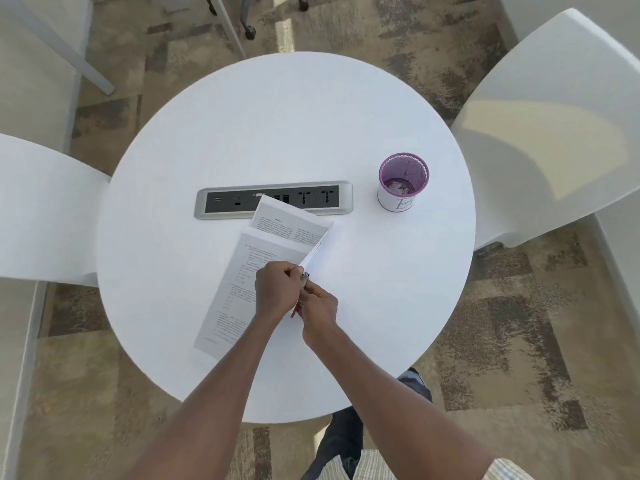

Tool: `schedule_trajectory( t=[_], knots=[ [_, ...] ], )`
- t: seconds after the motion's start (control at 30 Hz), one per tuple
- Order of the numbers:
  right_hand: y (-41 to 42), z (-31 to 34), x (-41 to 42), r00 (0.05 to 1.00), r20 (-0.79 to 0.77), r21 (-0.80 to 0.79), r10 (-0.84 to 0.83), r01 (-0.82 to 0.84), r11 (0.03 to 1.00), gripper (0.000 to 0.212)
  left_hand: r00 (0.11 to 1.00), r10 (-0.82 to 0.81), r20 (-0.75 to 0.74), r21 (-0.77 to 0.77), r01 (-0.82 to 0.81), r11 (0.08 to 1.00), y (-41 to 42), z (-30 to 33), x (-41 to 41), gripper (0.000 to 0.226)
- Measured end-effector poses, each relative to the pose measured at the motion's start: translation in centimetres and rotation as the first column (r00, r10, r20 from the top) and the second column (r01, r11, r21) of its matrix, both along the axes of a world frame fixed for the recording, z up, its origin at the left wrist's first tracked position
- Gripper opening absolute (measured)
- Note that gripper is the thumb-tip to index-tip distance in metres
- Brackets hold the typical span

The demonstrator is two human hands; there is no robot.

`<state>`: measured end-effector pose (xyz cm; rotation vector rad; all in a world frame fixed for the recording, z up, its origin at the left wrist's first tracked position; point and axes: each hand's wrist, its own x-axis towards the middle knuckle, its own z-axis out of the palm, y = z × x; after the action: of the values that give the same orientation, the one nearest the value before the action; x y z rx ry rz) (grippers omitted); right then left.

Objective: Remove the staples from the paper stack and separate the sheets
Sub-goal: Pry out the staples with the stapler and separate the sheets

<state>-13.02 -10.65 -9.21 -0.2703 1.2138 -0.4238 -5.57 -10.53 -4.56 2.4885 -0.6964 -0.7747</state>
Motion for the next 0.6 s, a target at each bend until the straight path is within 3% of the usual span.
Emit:
schedule_trajectory(
  t=[0.6],
  knots=[
    [-1.1,-1.7,-1.3,0.997,-0.038,0.145,0.071,-0.065,0.987,0.012,0.998,0.008,-0.068,0.109,0.000,0.994,-0.8,-2.2,-0.1,0.021]
  ],
)
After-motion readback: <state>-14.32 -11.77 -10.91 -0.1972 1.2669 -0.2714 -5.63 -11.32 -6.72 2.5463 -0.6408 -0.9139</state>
